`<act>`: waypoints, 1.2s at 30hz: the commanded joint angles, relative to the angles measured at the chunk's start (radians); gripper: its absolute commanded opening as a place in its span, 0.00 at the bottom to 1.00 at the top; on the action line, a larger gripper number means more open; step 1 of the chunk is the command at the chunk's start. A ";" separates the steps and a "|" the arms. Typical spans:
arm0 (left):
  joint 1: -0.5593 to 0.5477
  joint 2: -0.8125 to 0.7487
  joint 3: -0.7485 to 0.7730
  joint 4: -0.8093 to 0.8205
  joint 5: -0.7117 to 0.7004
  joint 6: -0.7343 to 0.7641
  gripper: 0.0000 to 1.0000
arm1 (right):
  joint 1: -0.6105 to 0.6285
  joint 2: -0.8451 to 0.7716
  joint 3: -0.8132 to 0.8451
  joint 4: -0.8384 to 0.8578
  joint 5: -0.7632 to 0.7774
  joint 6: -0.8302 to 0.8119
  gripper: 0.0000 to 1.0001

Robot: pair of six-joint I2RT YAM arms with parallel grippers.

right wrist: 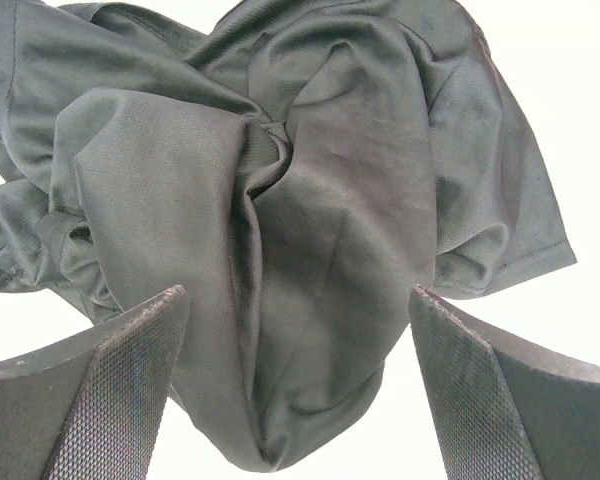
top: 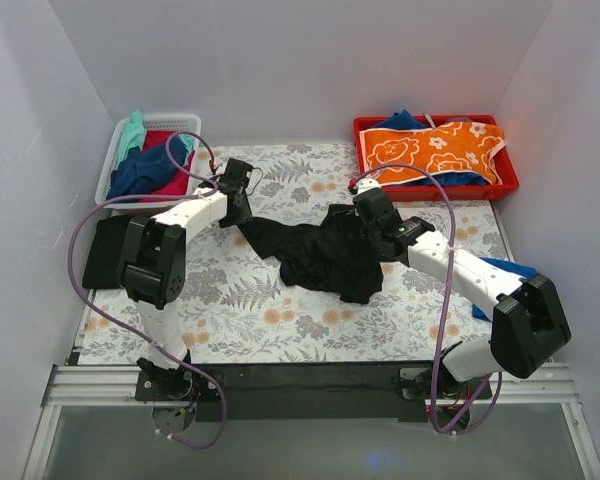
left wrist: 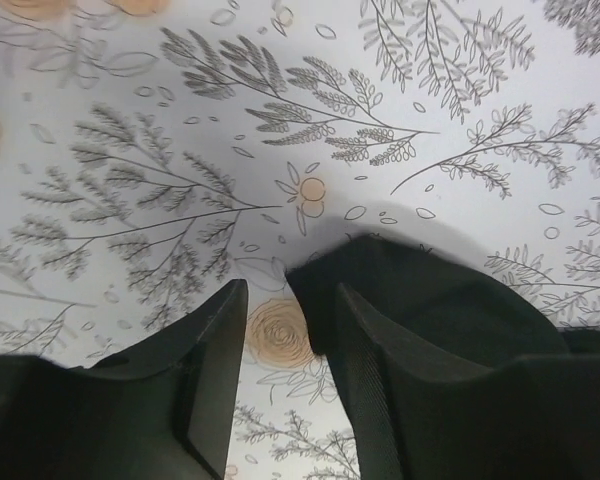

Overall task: Fold and stack the t-shirts
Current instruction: Flatten the tshirt out

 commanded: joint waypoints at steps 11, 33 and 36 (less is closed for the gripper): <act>-0.014 -0.099 -0.023 0.023 0.004 -0.004 0.41 | 0.008 -0.015 0.019 -0.004 0.016 0.000 0.95; -0.014 0.125 0.101 -0.022 -0.116 -0.011 0.45 | 0.008 -0.059 -0.016 -0.013 0.053 -0.006 0.95; -0.013 0.139 0.109 -0.034 -0.130 -0.017 0.46 | 0.008 -0.061 -0.020 -0.015 0.053 -0.008 0.95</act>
